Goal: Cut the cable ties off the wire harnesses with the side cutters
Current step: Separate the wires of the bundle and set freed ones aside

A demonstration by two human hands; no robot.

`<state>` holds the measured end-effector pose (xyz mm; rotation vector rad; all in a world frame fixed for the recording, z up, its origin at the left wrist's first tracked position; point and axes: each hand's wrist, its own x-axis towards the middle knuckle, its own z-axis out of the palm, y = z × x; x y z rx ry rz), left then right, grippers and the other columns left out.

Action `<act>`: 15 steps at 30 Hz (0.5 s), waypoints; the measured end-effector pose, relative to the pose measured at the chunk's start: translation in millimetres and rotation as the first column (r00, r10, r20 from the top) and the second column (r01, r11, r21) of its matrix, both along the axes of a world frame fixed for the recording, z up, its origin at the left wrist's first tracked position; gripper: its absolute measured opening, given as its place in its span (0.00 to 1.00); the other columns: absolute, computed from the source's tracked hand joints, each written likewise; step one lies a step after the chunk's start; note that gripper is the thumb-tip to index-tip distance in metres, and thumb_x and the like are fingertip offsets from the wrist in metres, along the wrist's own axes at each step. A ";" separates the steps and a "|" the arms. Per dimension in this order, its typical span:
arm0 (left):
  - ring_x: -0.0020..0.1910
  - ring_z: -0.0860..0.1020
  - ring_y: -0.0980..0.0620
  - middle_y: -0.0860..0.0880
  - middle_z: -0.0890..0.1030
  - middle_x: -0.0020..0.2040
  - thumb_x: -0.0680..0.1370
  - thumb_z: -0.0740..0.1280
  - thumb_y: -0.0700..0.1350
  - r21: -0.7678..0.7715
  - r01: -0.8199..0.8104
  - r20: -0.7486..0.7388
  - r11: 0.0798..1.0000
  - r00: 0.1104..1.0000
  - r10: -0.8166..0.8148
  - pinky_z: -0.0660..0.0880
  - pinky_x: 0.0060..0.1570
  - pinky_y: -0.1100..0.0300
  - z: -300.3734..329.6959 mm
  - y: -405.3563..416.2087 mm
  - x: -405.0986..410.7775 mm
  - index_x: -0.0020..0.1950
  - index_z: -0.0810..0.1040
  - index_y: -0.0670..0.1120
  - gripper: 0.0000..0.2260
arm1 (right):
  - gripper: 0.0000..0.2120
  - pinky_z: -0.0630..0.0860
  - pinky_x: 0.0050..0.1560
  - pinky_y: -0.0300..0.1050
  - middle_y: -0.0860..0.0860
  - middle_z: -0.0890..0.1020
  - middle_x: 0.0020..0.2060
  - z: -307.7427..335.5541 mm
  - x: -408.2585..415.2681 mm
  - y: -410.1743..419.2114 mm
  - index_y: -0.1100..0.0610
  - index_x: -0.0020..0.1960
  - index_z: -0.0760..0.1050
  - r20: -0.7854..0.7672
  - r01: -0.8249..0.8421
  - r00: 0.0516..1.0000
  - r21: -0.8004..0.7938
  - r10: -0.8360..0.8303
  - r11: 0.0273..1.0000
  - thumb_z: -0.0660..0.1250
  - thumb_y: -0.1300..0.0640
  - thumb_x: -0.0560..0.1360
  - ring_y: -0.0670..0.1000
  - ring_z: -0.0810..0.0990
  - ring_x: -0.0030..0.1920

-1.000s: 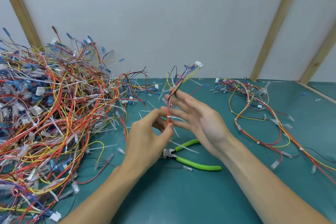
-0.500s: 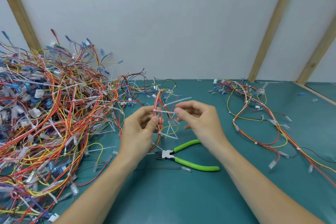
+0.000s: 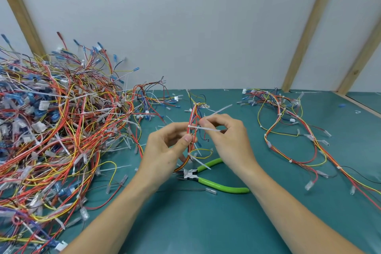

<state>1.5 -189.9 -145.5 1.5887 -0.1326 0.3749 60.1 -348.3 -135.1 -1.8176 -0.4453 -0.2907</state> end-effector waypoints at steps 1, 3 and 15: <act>0.41 0.82 0.54 0.46 0.86 0.42 0.79 0.69 0.35 -0.018 -0.006 -0.006 1.000 1.000 0.006 0.77 0.31 0.62 -0.1 -0.3 -0.1 0.56 0.82 0.45 0.09 | 0.03 0.71 0.49 0.39 0.43 0.85 0.43 -0.2 -0.1 -0.6 0.48 0.45 0.85 0.013 0.027 1.000 -0.017 -0.027 0.999 0.73 0.51 0.77 0.44 0.81 0.50; 0.39 0.82 0.55 0.47 0.85 0.41 0.78 0.69 0.35 -0.085 -0.042 -0.008 0.995 0.999 0.042 0.77 0.30 0.62 0.6 0.9 0.5 0.56 0.81 0.43 0.08 | 0.01 0.69 0.49 0.35 0.41 0.84 0.44 0.1 -1.6 -1.9 0.46 0.47 0.84 0.074 0.103 0.992 -0.047 -0.099 0.994 0.75 0.51 0.76 0.45 0.79 0.51; 0.41 0.82 0.59 0.54 0.82 0.39 0.77 0.72 0.38 -0.324 -0.207 0.009 0.923 0.975 0.222 0.80 0.31 0.60 5.6 11.8 2.0 0.55 0.76 0.43 0.09 | 0.07 0.81 0.53 0.44 0.47 0.88 0.44 -7.7 -21.9 17.4 0.49 0.52 0.83 -0.175 -0.364 0.917 -0.008 0.357 0.931 0.75 0.58 0.76 0.46 0.87 0.45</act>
